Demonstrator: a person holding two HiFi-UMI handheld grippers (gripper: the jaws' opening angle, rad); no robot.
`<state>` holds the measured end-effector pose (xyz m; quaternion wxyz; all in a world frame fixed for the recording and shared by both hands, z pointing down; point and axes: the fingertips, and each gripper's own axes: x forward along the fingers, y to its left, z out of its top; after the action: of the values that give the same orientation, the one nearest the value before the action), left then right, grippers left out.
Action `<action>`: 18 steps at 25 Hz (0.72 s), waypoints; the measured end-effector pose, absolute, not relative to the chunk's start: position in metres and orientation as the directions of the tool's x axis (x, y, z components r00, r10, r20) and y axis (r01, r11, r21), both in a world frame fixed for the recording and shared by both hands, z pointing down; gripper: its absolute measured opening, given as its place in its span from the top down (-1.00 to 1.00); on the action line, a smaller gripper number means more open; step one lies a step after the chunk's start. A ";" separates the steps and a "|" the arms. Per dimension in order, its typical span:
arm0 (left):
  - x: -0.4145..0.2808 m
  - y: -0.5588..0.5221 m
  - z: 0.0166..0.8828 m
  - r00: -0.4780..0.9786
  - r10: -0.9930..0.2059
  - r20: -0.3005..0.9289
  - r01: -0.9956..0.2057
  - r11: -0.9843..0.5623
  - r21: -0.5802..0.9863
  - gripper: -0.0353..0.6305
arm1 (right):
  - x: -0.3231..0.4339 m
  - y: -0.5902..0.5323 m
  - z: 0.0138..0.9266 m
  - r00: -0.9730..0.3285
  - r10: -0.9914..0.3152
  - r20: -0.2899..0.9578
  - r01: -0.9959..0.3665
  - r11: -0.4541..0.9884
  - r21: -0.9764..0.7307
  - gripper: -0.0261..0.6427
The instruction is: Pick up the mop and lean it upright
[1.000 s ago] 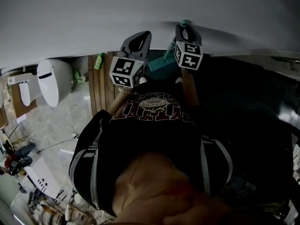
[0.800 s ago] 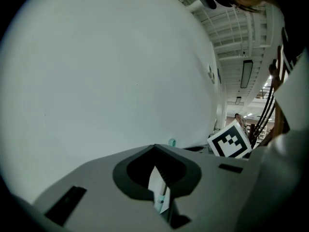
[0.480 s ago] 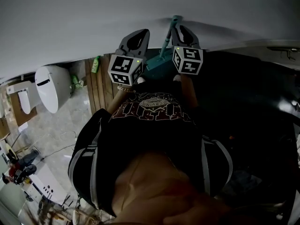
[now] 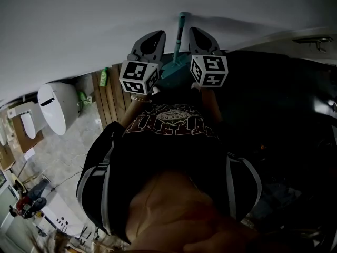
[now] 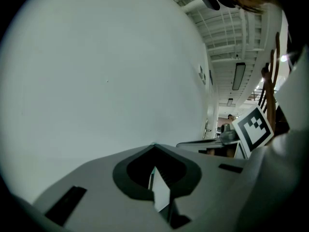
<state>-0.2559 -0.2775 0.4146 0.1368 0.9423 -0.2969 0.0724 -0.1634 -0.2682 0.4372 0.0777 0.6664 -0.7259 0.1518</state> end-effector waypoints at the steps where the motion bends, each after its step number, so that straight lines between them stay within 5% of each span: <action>1: -0.254 -0.276 0.414 0.814 -0.538 0.219 -0.578 -0.787 0.216 0.78 | -0.164 -0.266 0.435 -0.104 -0.944 0.313 -0.991 0.070 -0.115 0.86; 18: -0.243 -0.256 0.412 0.811 -0.543 0.218 -0.583 -0.783 0.218 0.78 | -0.171 -0.240 0.419 -0.154 -0.942 0.299 -0.985 0.122 -0.120 0.87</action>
<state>-0.2432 -0.2559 0.4120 0.1387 0.9414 -0.2990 0.0720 -0.1711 -0.2401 0.4191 0.0745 0.6463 -0.7454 0.1453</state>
